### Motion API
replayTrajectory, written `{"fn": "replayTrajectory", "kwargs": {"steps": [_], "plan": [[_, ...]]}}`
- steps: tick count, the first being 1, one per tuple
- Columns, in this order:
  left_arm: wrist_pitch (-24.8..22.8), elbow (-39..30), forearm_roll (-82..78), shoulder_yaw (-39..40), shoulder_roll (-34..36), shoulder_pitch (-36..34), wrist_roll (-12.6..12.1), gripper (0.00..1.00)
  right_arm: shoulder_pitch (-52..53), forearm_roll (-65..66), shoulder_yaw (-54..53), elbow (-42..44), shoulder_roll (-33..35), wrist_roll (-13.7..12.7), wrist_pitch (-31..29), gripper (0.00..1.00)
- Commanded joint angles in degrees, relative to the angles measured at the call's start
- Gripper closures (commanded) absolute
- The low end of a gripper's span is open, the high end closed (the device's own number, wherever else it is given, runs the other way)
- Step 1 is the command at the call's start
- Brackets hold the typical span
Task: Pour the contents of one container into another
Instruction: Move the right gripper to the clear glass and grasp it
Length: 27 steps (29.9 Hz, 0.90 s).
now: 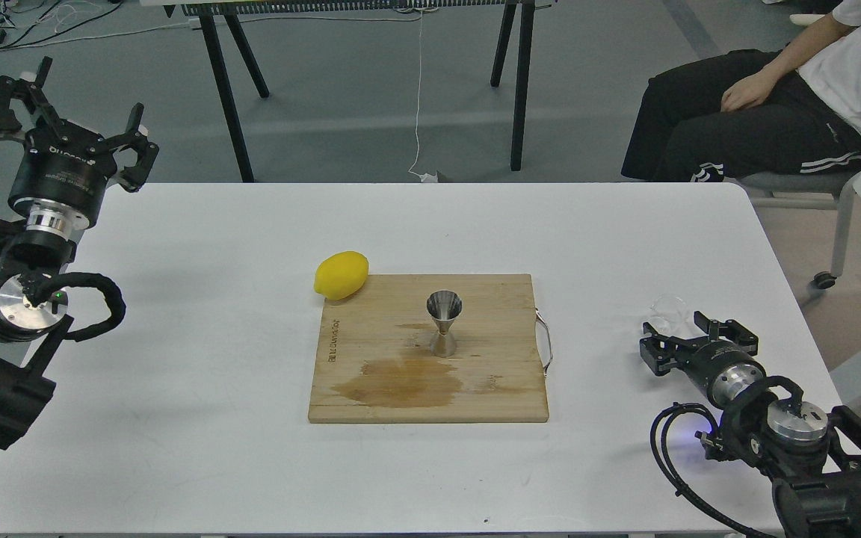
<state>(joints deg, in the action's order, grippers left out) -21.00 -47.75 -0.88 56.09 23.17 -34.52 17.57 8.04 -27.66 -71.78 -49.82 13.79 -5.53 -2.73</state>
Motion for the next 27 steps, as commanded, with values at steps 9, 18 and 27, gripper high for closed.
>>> {"fn": "replayTrajectory", "kwargs": {"steps": [9,18,27], "plan": [[-0.09,0.02,-0.09,0.08,0.21,0.07,0.01,0.00,2.95,0.06,0.85,5.88,-1.75,-0.01,-0.87,0.30],[0.00,-0.07,-0.09,0.08,0.47,0.07,0.01,0.00,2.86,0.06,0.85,5.44,-1.75,-0.10,-1.66,0.53],[0.17,-0.24,-0.09,0.08,1.17,-0.02,0.01,0.00,2.33,-0.02,0.85,4.83,-1.83,-0.27,-1.93,0.65]]}}
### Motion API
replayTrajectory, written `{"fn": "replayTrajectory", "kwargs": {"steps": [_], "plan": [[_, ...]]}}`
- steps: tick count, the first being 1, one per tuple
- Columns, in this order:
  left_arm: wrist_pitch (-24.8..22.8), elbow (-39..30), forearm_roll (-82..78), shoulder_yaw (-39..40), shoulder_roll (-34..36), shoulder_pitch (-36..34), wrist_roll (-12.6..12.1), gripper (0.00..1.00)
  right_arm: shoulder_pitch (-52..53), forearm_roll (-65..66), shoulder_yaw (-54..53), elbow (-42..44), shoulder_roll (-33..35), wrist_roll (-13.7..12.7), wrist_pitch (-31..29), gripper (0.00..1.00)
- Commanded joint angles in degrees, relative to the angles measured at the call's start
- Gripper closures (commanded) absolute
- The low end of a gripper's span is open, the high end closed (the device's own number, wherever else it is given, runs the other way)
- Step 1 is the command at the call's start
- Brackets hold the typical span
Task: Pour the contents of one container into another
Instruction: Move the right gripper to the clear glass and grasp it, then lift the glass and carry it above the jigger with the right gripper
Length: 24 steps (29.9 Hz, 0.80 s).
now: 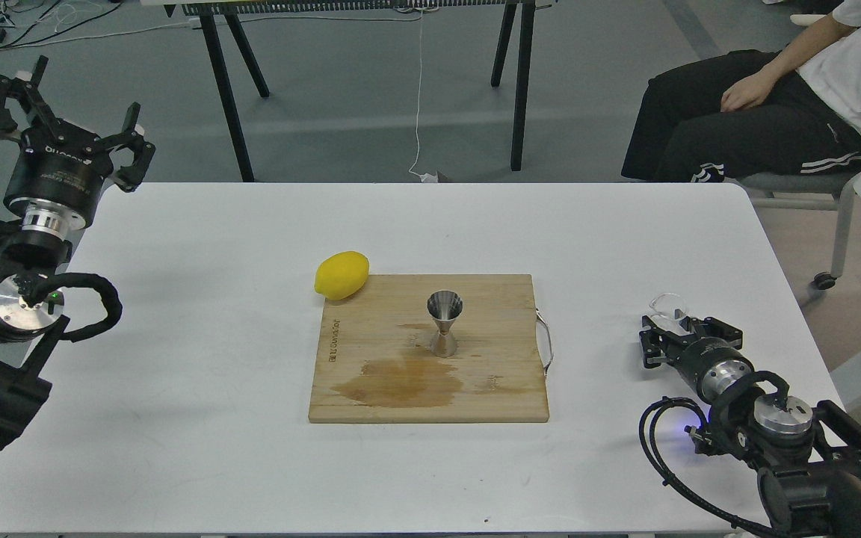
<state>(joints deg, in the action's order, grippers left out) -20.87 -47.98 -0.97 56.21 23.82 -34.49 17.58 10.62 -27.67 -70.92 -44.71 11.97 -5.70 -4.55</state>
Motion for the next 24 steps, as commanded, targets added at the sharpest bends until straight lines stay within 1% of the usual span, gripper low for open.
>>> {"fn": "replayTrajectory", "kwargs": {"steps": [1,3,5,11,16,19,24], "plan": [[-0.05,-0.01,0.00,-0.05,0.53,-0.05,0.00,0.00,-0.34,-0.02,0.00,-0.82,0.07,-0.10,-0.11,0.66],[0.04,-0.01,0.00,-0.05,0.61,-0.05,0.00,0.00,-0.69,-0.02,0.00,-2.92,0.34,-0.10,-0.11,0.67],[0.04,-0.09,0.00,-0.05,0.61,-0.05,0.09,0.00,-1.92,0.07,0.08,-6.78,1.04,-0.10,-0.11,0.68],[-0.05,-0.18,0.00,0.21,1.67,-0.05,0.09,0.00,-3.41,2.08,0.17,-20.40,6.92,0.17,1.20,0.68],[0.04,-0.18,0.00,0.21,1.84,-0.05,0.09,0.00,-2.89,6.21,0.70,-30.95,9.74,0.34,6.29,0.68],[0.04,-0.18,0.09,0.12,1.84,-0.05,0.09,0.00,-1.32,11.03,1.92,-34.47,10.01,0.34,8.76,0.68],[0.21,-0.36,0.09,0.21,2.46,-0.05,0.08,0.00,4.31,17.73,9.74,-37.47,10.71,0.69,11.84,0.68]]}}
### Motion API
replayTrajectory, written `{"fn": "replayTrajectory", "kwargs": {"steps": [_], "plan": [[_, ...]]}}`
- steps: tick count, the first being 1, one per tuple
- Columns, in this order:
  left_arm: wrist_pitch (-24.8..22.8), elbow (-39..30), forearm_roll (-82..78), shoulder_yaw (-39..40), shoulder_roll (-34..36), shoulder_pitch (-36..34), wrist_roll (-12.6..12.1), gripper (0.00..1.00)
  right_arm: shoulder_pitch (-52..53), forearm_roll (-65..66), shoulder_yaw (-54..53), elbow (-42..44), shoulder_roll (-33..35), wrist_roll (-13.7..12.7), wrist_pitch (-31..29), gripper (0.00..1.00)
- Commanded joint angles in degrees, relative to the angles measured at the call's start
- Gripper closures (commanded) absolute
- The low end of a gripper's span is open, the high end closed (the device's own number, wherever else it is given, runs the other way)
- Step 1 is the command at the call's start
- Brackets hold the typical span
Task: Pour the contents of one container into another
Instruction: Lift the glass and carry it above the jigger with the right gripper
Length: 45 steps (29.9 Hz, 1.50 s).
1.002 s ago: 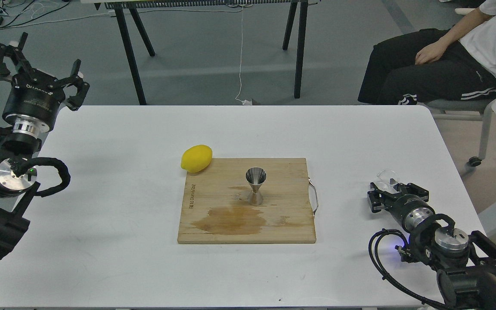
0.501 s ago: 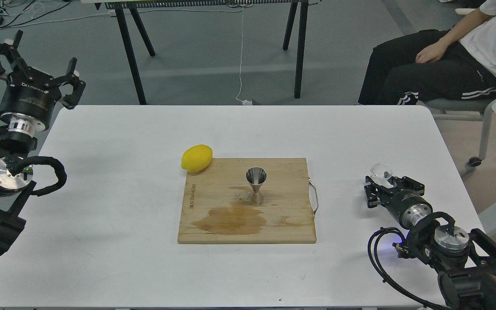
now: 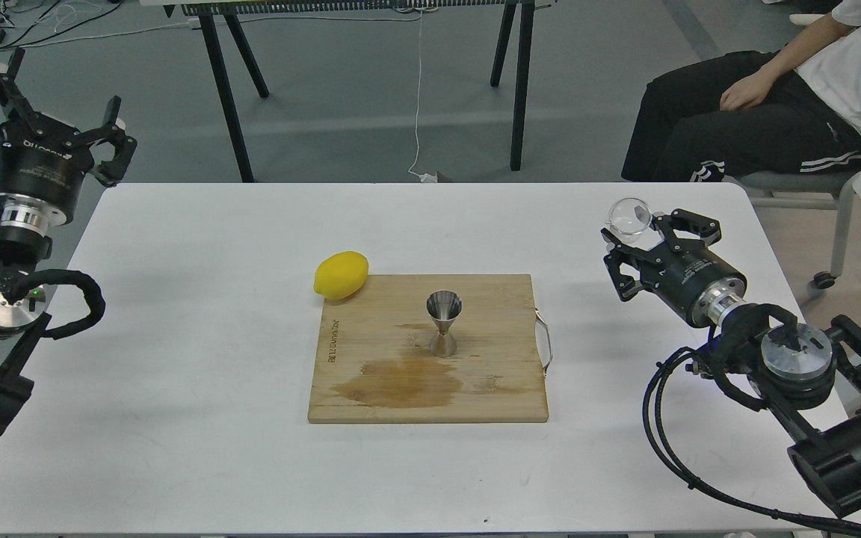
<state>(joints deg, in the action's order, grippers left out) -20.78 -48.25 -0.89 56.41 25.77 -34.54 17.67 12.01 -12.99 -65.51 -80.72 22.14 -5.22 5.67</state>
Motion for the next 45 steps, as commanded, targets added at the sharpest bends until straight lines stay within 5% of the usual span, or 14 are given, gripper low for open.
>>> {"fn": "replayTrajectory", "kwargs": {"steps": [1,28,45], "plan": [[0.30,-0.18,0.02,-0.07,0.69,0.00,-0.09,0.00,4.24,3.15,5.73,-1.55,0.62,0.21,1.98,0.68],[0.74,-0.71,-0.07,0.37,1.13,0.88,-0.01,0.00,22.62,30.91,37.91,-1.73,-1.05,1.79,7.95,0.68],[0.74,-0.71,-0.07,0.46,1.13,1.14,-0.01,0.00,23.24,46.03,39.85,-1.20,-1.14,2.23,8.83,0.68]]}}
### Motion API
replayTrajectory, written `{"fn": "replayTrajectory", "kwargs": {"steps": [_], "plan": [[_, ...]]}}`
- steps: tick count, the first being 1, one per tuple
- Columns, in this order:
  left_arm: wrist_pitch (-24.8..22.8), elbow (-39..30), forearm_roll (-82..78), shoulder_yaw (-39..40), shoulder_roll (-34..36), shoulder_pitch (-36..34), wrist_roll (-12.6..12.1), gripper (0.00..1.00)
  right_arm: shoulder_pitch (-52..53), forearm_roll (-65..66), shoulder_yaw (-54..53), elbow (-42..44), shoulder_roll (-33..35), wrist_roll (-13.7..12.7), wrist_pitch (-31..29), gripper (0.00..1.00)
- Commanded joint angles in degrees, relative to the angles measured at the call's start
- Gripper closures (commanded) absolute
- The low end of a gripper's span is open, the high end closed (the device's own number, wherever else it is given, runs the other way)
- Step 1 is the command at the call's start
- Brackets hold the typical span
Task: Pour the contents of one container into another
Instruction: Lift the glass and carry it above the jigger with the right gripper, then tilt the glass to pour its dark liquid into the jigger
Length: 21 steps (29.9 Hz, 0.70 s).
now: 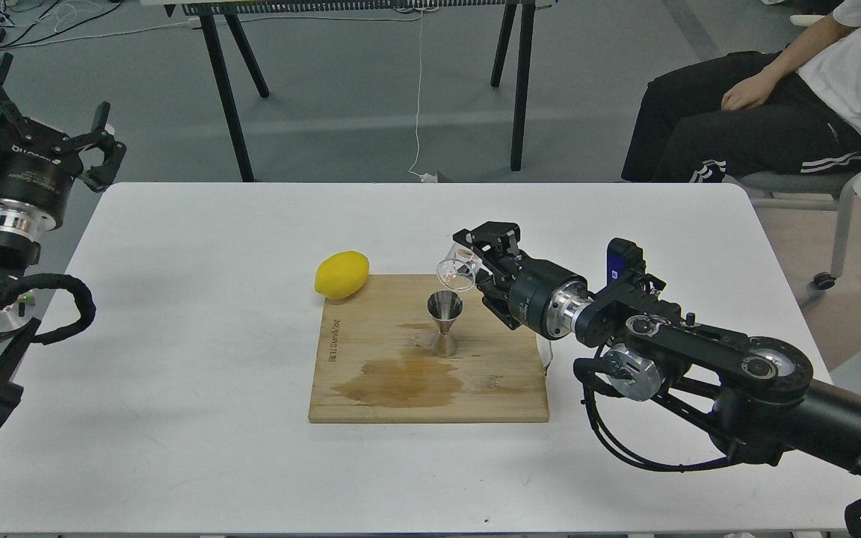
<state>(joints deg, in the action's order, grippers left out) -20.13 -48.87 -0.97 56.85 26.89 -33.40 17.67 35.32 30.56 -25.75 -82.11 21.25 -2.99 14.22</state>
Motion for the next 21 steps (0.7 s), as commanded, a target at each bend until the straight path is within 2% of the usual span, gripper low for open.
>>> {"fn": "replayTrajectory", "kwargs": {"steps": [1,9,21], "plan": [[0.00,-0.08,0.00,0.02,0.00,0.01,0.00,0.00,0.01,3.18,0.52,0.37,-0.24,0.09,0.37,0.68],[0.09,-0.08,0.00,0.02,0.00,0.01,0.09,0.00,2.29,4.06,3.16,0.38,-0.24,0.53,0.63,0.68],[0.09,0.01,0.00,0.02,0.00,0.01,0.00,0.00,2.29,12.93,6.15,0.73,-0.24,3.87,2.04,0.68]]}}
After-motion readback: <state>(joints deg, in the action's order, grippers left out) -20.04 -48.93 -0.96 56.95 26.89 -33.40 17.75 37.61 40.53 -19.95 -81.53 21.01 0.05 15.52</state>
